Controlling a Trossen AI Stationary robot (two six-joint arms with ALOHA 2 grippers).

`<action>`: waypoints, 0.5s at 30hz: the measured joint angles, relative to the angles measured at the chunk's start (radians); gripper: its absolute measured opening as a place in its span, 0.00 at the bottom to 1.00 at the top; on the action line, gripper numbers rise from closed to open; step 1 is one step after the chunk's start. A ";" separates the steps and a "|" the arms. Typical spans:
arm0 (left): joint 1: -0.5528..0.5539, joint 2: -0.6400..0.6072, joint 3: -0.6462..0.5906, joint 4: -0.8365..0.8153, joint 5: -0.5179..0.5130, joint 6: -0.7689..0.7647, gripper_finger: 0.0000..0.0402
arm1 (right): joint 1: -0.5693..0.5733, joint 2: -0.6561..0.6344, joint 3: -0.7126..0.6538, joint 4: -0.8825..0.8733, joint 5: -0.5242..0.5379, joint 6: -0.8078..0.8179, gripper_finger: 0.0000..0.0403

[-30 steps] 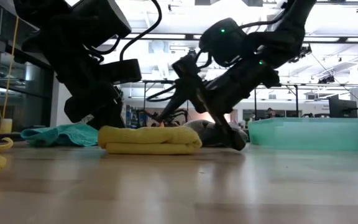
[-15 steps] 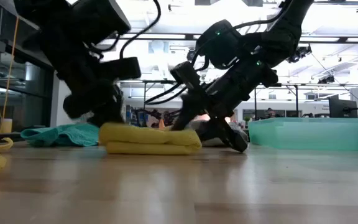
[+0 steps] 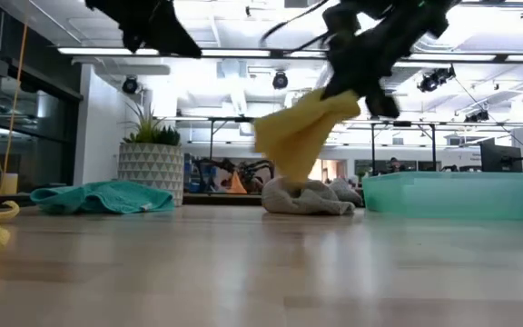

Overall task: Fold microfiber towels
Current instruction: Put the folded yellow microfiber cloth into the green bin

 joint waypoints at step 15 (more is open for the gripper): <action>0.034 -0.043 -0.002 -0.013 0.022 -0.104 0.00 | -0.445 -0.422 0.000 -0.521 -0.026 -0.310 0.00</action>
